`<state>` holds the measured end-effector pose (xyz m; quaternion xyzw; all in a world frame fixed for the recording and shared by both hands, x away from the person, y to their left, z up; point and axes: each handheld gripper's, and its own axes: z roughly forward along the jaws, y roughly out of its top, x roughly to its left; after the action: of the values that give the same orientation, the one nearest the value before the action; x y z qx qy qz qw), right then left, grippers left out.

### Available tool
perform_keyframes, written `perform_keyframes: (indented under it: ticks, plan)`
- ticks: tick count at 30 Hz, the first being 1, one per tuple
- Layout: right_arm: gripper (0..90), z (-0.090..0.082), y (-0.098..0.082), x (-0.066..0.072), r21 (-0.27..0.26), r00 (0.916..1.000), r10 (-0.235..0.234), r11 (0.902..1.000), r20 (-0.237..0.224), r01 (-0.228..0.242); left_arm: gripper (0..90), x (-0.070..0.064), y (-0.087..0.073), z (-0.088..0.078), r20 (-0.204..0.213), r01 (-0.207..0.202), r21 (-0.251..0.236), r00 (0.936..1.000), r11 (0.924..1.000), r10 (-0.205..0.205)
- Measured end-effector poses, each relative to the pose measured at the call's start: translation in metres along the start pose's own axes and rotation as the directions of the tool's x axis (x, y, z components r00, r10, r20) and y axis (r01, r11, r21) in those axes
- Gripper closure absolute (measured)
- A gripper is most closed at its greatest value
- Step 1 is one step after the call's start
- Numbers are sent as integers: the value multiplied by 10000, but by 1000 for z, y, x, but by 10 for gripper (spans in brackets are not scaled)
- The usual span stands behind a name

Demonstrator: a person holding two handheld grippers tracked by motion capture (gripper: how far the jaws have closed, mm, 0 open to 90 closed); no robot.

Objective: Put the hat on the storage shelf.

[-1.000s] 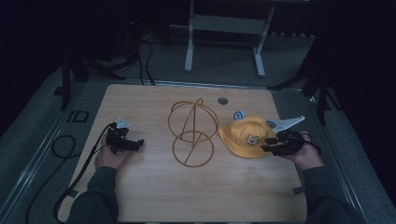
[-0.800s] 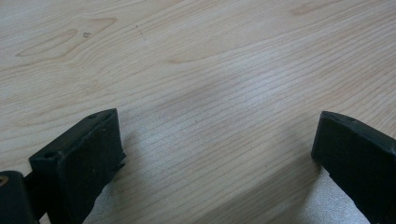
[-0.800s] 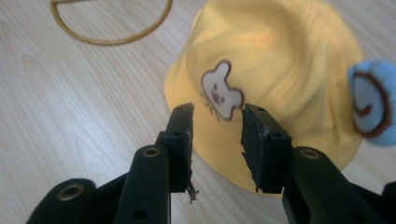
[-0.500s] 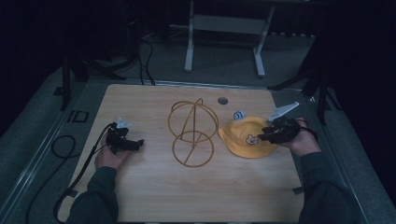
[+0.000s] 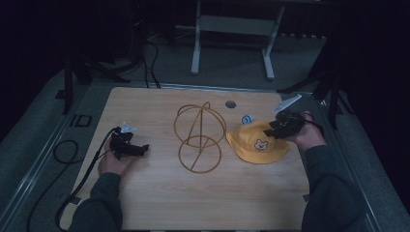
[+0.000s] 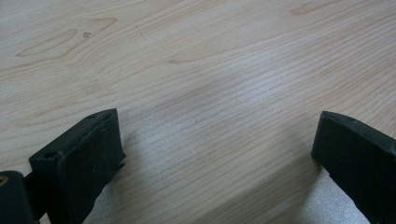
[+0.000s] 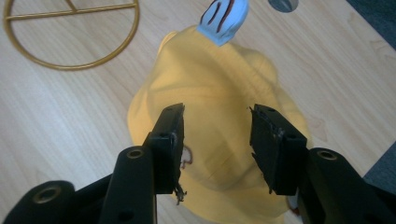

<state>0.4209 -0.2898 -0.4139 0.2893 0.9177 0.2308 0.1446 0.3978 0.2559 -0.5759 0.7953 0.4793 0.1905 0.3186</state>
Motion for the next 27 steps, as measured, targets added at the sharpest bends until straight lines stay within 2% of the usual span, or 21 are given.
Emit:
perform_keyframes:
  ticks: [10, 11, 14, 20, 21, 23, 24, 27]
  plan:
    - [457, 5, 23, -7, 429, 9980, -154, 9990, 608, 128, 17, 0, 0, 0, -1, -8, 8, 10000, 10000, 8]
    - [440, 7, 27, -9, 477, 9967, -103, 9988, 807, 65, 17, 0, 0, 0, 0, 0, 0, 10000, 10000, 0]
    - [424, 11, 32, -13, 581, 9961, 2, 9983, 879, -54, 17, 0, 0, 0, 0, -2, 2, 10000, 10000, 2]
    - [405, 20, 35, -21, 1072, 9975, 183, 9939, 689, -257, 17, 0, 0, 0, 3, -29, 25, 10000, 10000, 29]
    - [394, 25, 33, -22, 1378, 9980, 306, 9897, 562, -381, 17, 0, 0, 0, 1, -25, 21, 10000, 10000, 25]
    - [392, 27, 33, -23, 1452, 9981, 332, 9886, 524, -405, 17, 0, 0, 0, 2, -28, 22, 10000, 10000, 28]
    - [391, 32, 31, -24, 1686, 9980, 416, 9845, 470, -489, 17, 0, 0, 0, 3, -29, 23, 10000, 10000, 29]
    - [402, 39, 29, -26, 1894, 9978, 549, 9800, 372, -609, 17, 0, 0, 0, 6, -33, 23, 10000, 10000, 33]
